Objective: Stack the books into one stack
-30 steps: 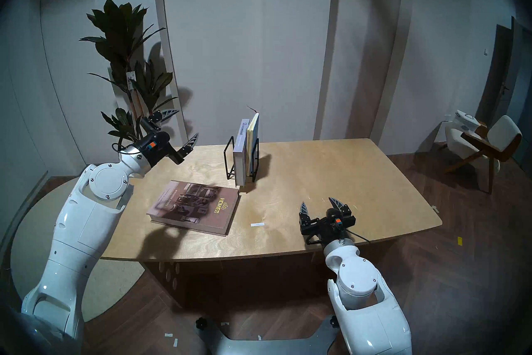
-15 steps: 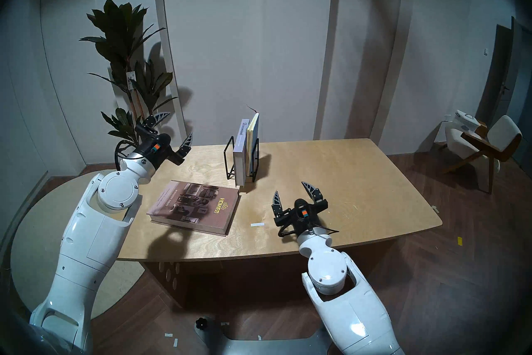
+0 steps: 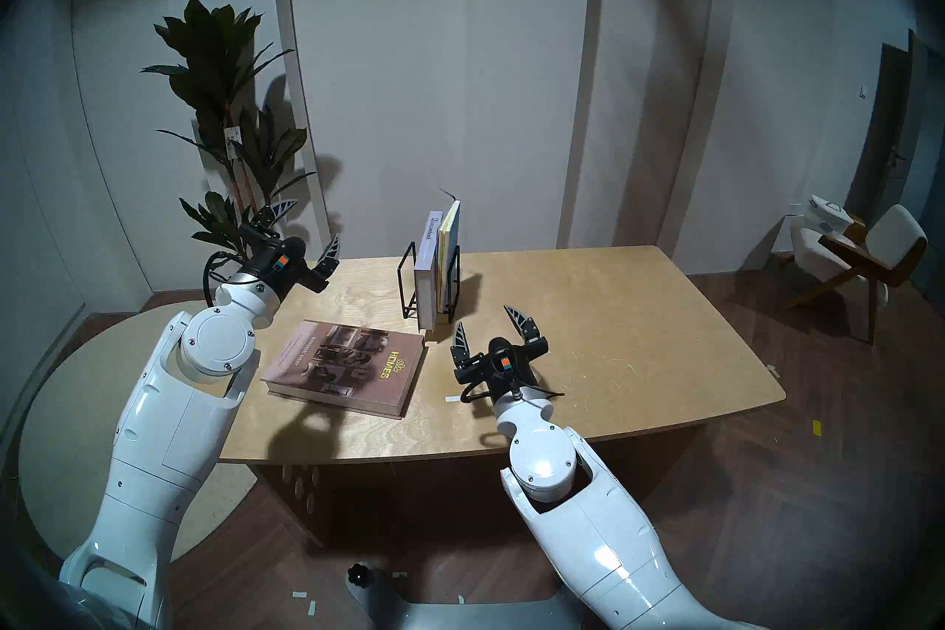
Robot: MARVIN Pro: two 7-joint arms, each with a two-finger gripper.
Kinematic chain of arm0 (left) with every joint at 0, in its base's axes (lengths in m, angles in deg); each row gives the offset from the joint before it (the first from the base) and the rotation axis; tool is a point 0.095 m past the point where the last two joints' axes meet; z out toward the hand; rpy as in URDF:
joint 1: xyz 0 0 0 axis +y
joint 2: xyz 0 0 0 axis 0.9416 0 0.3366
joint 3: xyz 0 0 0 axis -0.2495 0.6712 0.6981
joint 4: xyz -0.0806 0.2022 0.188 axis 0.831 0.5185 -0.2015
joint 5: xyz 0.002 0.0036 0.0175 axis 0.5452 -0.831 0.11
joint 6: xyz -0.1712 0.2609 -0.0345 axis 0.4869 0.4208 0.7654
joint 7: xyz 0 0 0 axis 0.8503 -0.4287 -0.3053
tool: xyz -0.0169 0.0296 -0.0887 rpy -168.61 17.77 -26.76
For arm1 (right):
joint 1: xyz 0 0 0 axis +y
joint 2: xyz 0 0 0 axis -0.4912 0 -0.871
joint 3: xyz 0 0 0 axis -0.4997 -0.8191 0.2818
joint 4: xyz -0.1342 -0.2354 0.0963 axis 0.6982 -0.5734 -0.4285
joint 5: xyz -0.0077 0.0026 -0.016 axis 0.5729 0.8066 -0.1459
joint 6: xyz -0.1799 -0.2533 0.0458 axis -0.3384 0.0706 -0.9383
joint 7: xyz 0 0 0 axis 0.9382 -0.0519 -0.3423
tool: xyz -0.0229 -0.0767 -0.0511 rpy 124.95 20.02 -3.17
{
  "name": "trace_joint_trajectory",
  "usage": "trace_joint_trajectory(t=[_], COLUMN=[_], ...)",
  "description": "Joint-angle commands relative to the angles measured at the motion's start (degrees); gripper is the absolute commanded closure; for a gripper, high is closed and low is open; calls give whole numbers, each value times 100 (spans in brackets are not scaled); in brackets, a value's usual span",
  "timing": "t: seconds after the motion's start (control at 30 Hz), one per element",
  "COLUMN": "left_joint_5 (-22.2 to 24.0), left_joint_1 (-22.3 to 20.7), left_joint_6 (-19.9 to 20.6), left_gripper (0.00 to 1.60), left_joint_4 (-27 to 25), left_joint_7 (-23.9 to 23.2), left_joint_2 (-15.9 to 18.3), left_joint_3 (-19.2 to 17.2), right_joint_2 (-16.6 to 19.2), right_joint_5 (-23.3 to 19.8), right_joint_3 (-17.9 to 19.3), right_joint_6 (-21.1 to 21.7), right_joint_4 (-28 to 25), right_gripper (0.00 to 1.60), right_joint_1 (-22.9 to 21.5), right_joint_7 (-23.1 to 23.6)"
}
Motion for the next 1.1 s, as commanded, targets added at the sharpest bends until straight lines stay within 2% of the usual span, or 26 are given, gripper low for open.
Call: trace_joint_trajectory(t=[0.0,0.33,0.47,0.5,0.7,0.73,0.97,1.0,1.07], left_joint_5=[-54,-175,-214,-219,-275,-283,-348,-358,-375], left_joint_1=[-56,-41,-36,-35,-28,-27,-19,-17,-13], left_joint_6=[48,210,264,273,355,368,459,472,495], left_gripper=[0,0,0,0,0,0,0,0,0], left_joint_4=[-159,-218,-233,-234,-259,-263,-297,-303,-316], left_joint_7=[101,199,228,231,272,278,324,330,342], left_joint_2=[-22,-88,-109,-113,-145,-150,-186,-191,-199], left_joint_3=[-44,-43,-42,-41,-40,-40,-40,-40,-40], right_joint_2=[-217,-478,-625,-594,-873,-817,-1133,-1057,-1228], right_joint_5=[-144,-533,-666,-685,-905,-947,-1276,-1331,-1406], right_joint_3=[-209,-672,-769,-772,-930,-941,-1103,-1133,-1177], right_joint_6=[-181,-243,-225,-248,-185,-217,-172,-216,-187], right_joint_4=[143,886,1168,1129,1606,1550,2160,2093,2385], right_gripper=[0,0,0,0,0,0,0,0,0], right_joint_1=[-573,-1218,-1475,-1424,-1899,-1817,-2321,-2220,-2456], right_joint_7=[-153,-300,-399,-415,-591,-602,-811,-845,-920])
